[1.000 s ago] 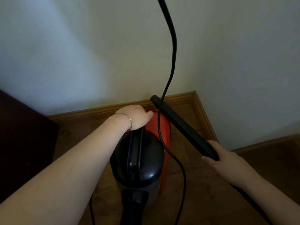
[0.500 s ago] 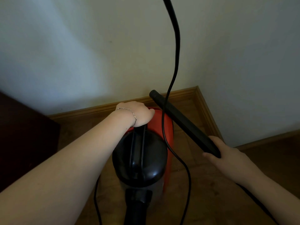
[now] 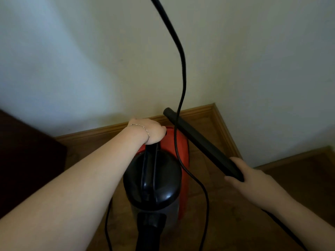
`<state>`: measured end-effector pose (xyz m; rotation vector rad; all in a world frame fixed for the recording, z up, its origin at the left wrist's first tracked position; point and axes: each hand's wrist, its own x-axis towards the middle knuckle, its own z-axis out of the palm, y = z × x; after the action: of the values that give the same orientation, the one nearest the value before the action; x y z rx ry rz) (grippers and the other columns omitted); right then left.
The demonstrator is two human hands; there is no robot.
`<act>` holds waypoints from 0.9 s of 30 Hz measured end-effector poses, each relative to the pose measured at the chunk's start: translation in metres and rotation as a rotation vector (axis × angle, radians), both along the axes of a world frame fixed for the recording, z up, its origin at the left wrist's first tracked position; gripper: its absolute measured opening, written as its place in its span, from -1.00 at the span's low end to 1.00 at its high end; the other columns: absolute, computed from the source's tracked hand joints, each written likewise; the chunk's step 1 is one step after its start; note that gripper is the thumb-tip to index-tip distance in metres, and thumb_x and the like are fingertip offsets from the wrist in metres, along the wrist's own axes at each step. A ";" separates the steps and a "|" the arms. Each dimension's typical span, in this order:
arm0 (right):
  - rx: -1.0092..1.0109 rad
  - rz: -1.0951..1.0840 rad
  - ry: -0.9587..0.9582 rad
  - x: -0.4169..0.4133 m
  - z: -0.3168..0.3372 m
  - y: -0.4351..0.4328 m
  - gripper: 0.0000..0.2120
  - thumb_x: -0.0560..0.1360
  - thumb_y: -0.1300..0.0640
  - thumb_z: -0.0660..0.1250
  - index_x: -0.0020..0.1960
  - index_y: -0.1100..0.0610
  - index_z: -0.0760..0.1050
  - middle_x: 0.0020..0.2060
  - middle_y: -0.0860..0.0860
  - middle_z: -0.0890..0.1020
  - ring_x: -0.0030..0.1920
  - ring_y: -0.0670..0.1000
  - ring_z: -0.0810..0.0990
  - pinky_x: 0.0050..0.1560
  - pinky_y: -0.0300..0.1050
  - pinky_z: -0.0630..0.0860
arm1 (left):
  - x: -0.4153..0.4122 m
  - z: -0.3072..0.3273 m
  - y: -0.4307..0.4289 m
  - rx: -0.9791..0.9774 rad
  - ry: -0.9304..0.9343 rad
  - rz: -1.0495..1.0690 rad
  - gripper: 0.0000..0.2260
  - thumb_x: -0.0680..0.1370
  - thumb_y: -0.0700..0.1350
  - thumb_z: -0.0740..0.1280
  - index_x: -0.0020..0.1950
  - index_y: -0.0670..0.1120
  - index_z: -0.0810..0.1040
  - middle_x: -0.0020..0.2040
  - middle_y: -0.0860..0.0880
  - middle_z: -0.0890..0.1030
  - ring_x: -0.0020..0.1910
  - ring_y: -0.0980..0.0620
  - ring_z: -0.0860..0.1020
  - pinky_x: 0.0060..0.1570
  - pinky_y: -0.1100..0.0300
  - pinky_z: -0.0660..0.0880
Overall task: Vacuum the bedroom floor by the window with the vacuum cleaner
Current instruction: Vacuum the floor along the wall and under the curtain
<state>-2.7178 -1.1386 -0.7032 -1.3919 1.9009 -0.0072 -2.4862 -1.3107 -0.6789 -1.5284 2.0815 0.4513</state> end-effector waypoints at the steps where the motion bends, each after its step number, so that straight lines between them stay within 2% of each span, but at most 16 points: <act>1: 0.010 0.006 0.006 0.001 0.001 0.001 -0.49 0.56 -0.15 0.19 0.45 -0.20 0.08 -0.09 -0.12 0.57 -0.31 -0.14 0.58 -0.46 -0.32 0.39 | 0.000 0.000 0.002 -0.027 0.017 -0.008 -0.60 0.63 -0.07 -0.10 0.32 0.03 0.43 0.38 -0.03 0.43 0.36 -0.09 0.37 0.38 -0.14 0.14; 3: 0.013 0.011 0.022 0.002 0.002 0.003 -0.48 0.56 -0.16 0.19 0.45 -0.21 0.08 -0.08 -0.12 0.57 -0.28 -0.13 0.59 -0.42 -0.30 0.43 | 0.002 -0.001 0.004 -0.083 0.055 0.011 -0.59 0.61 -0.03 -0.10 0.22 0.04 0.50 0.30 -0.03 0.50 0.26 -0.09 0.44 0.28 -0.07 0.29; 6: -0.005 0.019 0.034 0.003 0.004 0.004 -0.47 0.54 -0.21 0.19 0.44 -0.23 0.10 -0.08 -0.12 0.58 -0.28 -0.12 0.59 -0.41 -0.27 0.44 | 0.002 -0.002 0.006 -0.130 0.071 0.066 -0.57 0.59 0.04 -0.10 0.13 0.03 0.55 0.19 -0.04 0.56 0.15 -0.09 0.49 0.13 0.04 0.37; 9: -0.006 0.056 0.049 0.007 0.006 0.004 -0.45 0.51 -0.26 0.19 0.44 -0.25 0.10 -0.10 -0.15 0.58 -0.30 -0.12 0.58 -0.43 -0.27 0.41 | 0.002 0.004 0.014 -0.306 0.136 0.055 -0.64 0.60 0.04 -0.04 -0.09 0.00 0.53 -0.21 -0.02 0.54 -0.15 -0.09 0.48 -0.18 0.15 0.35; 11: -0.025 0.040 0.028 0.008 0.007 0.002 -0.46 0.51 -0.26 0.20 0.44 -0.25 0.12 -0.12 -0.13 0.59 -0.31 -0.09 0.59 -0.42 -0.24 0.42 | 0.004 0.008 0.025 -0.511 0.278 0.076 -0.67 0.60 0.03 0.02 -0.13 -0.03 0.52 -0.40 0.02 0.40 -0.27 -0.09 0.47 -0.41 0.21 0.25; 13: -0.046 -0.016 -0.020 0.008 0.012 0.001 -0.47 0.52 -0.25 0.20 0.43 -0.21 0.15 -0.07 -0.09 0.59 -0.26 -0.04 0.60 -0.38 -0.18 0.44 | 0.007 0.021 0.044 -0.693 0.525 0.216 -0.70 0.60 -0.01 0.07 -0.23 -0.08 0.46 -0.45 0.02 0.35 -0.35 -0.10 0.44 -0.49 0.22 0.18; 15: -0.051 -0.089 -0.046 0.008 0.020 0.003 -0.46 0.53 -0.23 0.19 0.46 -0.17 0.14 -0.02 -0.04 0.58 -0.22 0.00 0.59 -0.37 -0.15 0.42 | 0.002 0.039 0.072 -0.710 0.742 0.314 -0.70 0.59 -0.05 0.10 -0.30 -0.11 0.41 -0.48 0.00 0.33 -0.40 -0.07 0.39 -0.51 0.16 0.18; 16: -0.052 -0.129 -0.053 0.009 0.026 0.006 -0.46 0.54 -0.22 0.18 0.46 -0.15 0.14 -0.01 -0.01 0.58 -0.20 0.03 0.58 -0.35 -0.14 0.42 | -0.006 0.048 0.092 -0.630 0.803 0.314 -0.70 0.60 -0.05 0.11 -0.29 -0.12 0.42 -0.48 -0.01 0.36 -0.41 -0.06 0.41 -0.49 0.12 0.23; 18: -0.049 -0.204 -0.075 0.012 0.041 0.012 -0.47 0.54 -0.21 0.17 0.45 -0.10 0.16 0.03 0.04 0.58 -0.11 0.09 0.59 -0.25 -0.11 0.44 | -0.031 0.062 0.137 -0.297 0.861 0.362 -0.76 0.60 -0.02 0.13 -0.19 -0.08 0.46 -0.42 0.00 0.44 -0.31 -0.07 0.51 -0.36 0.10 0.36; 20: -0.047 -0.262 -0.103 0.016 0.059 0.018 -0.49 0.56 -0.20 0.15 0.44 -0.04 0.20 0.08 0.08 0.58 -0.02 0.13 0.57 -0.15 -0.08 0.43 | -0.059 0.070 0.182 0.092 0.859 0.557 -0.84 0.59 0.01 0.16 0.08 -0.01 0.44 -0.22 0.02 0.55 -0.15 -0.07 0.57 -0.20 0.11 0.44; 22: -0.060 -0.291 -0.151 0.021 0.082 0.021 -0.53 0.58 -0.18 0.12 0.40 0.03 0.23 0.02 0.09 0.56 -0.04 0.14 0.54 -0.13 -0.07 0.39 | -0.087 0.078 0.225 0.499 0.859 0.821 -0.58 0.59 0.05 0.15 0.43 0.03 0.21 0.14 -0.04 0.55 0.04 -0.03 0.56 -0.01 0.12 0.49; 23: -0.074 -0.302 -0.180 0.024 0.094 0.021 -0.56 0.59 -0.16 0.11 0.36 0.06 0.25 -0.05 0.07 0.54 -0.08 0.12 0.52 -0.15 -0.08 0.38 | -0.099 0.078 0.247 0.656 0.869 0.924 -0.47 0.58 0.09 0.15 0.51 0.04 0.08 0.31 -0.04 0.47 0.19 -0.02 0.51 0.15 0.12 0.45; 24: -0.090 -0.317 -0.214 0.026 0.106 0.020 -0.58 0.59 -0.14 0.10 0.33 0.09 0.26 -0.11 0.05 0.52 -0.10 0.11 0.51 -0.16 -0.08 0.38 | -0.109 0.082 0.266 0.759 0.889 0.971 -0.41 0.56 0.15 0.16 0.53 0.05 0.04 0.41 -0.02 0.39 0.30 -0.01 0.44 0.27 0.12 0.38; 25: -0.102 -0.336 -0.247 0.028 0.117 0.018 -0.59 0.60 -0.13 0.10 0.31 0.12 0.27 -0.12 0.05 0.50 -0.10 0.11 0.51 -0.16 -0.08 0.38 | -0.117 0.084 0.286 0.816 0.909 0.977 -0.39 0.52 0.22 0.17 0.50 0.05 0.11 0.42 -0.01 0.38 0.31 0.01 0.42 0.30 0.15 0.33; 27: -0.099 -0.387 -0.305 0.031 0.139 0.012 -0.59 0.61 -0.10 0.09 0.33 0.15 0.24 -0.07 0.07 0.49 -0.06 0.11 0.50 -0.10 -0.09 0.38 | -0.127 0.102 0.318 0.827 0.973 1.033 -0.53 0.45 0.29 0.25 0.27 0.10 0.34 0.19 0.05 0.55 0.07 0.12 0.52 0.17 0.22 0.37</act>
<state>-2.6868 -1.1270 -0.5643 -0.9971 1.8954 -0.4797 -2.6130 -0.9927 -0.5769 -1.8226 1.0015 2.4250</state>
